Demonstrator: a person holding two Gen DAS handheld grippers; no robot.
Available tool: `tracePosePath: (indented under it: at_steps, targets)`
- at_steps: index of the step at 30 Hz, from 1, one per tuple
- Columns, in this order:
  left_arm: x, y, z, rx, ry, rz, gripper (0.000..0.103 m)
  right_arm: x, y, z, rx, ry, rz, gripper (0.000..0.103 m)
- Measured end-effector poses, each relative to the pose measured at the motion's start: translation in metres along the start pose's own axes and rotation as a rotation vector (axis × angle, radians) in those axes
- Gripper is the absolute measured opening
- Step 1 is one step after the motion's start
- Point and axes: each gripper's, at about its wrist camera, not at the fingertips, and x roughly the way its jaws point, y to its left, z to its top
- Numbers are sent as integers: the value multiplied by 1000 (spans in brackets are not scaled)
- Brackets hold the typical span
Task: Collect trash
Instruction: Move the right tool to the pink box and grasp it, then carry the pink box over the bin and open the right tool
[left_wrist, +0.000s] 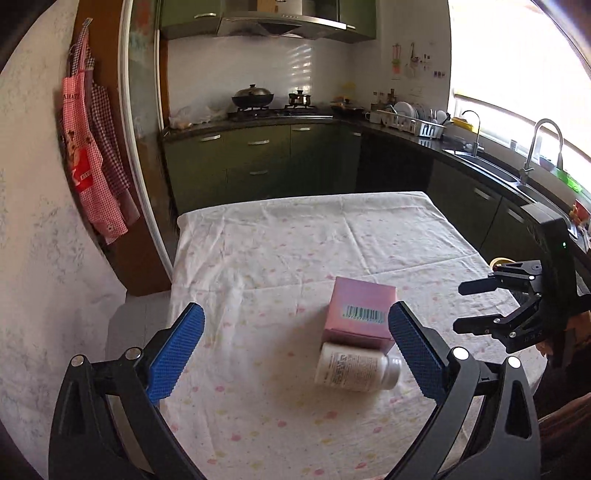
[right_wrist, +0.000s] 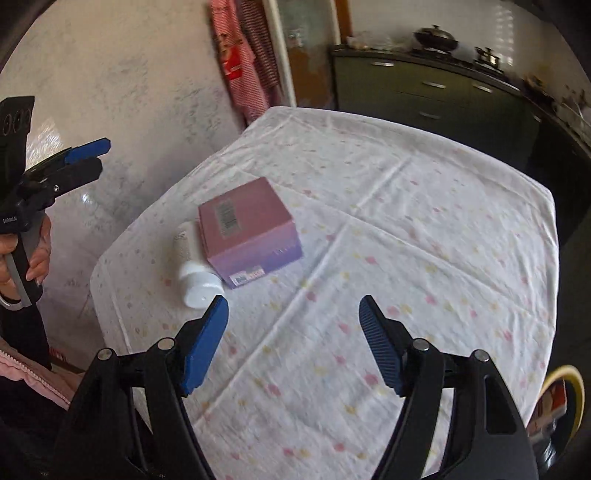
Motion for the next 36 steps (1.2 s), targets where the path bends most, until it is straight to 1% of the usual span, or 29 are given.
tracePosePath:
  at_steps: [2, 4, 6, 9, 12, 16, 23, 24, 25, 26, 31, 34, 36]
  targets:
    - [1, 9, -8, -16, 5, -7, 98, 14, 13, 18, -84, 22, 17, 73]
    - [4, 14, -13, -31, 15, -19, 98, 26, 22, 32, -164, 39, 3, 81]
    - [8, 19, -18, -39, 25, -30, 98, 39, 27, 42, -226, 67, -1, 83]
    - [11, 21, -21, -42, 38, -39, 98, 59, 32, 53, -288, 119, 8, 84]
    - [15, 27, -23, -53, 43, -43, 98, 72, 31, 58, -314, 159, 34, 84]
    - [19, 34, -25, -72, 52, -49, 98, 85, 34, 58, -347, 189, 39, 84]
    - [27, 33, -27, -71, 77, -59, 98, 102, 30, 63, -326, 202, 83, 84]
    - [28, 32, -27, -69, 80, -60, 98, 104, 29, 63, -318, 200, 96, 78]
    - [29, 31, -27, -67, 83, -60, 98, 105, 28, 63, -301, 198, 110, 74]
    - [31, 31, -27, -66, 87, -62, 98, 104, 26, 63, -285, 191, 115, 74]
    - [32, 26, -26, -54, 91, -66, 98, 95, 15, 60, -209, 176, 132, 73]
    - [30, 22, -25, -45, 87, -73, 98, 82, 7, 55, -156, 147, 106, 73]
    - [28, 18, -25, -34, 86, -79, 98, 67, 1, 50, -111, 108, 92, 73]
